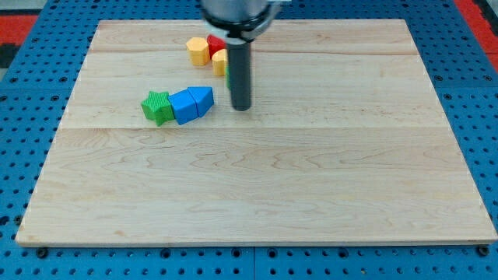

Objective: Push the green circle into the blue triangle

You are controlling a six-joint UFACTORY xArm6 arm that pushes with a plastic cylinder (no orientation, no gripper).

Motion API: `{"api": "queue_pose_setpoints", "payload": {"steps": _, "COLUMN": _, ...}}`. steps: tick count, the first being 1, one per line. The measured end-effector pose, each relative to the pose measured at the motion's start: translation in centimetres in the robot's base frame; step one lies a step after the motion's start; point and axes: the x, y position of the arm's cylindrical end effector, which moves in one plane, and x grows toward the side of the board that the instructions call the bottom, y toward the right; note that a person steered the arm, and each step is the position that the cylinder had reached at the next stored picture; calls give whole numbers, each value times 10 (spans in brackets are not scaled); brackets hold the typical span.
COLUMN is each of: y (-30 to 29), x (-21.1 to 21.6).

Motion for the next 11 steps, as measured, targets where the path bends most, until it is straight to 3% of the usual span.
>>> {"api": "queue_pose_setpoints", "payload": {"steps": 2, "y": 51, "x": -61}}
{"api": "queue_pose_setpoints", "payload": {"steps": 3, "y": 28, "x": -76}}
{"api": "queue_pose_setpoints", "payload": {"steps": 7, "y": -33, "x": -60}}
{"api": "queue_pose_setpoints", "payload": {"steps": 11, "y": -53, "x": -46}}
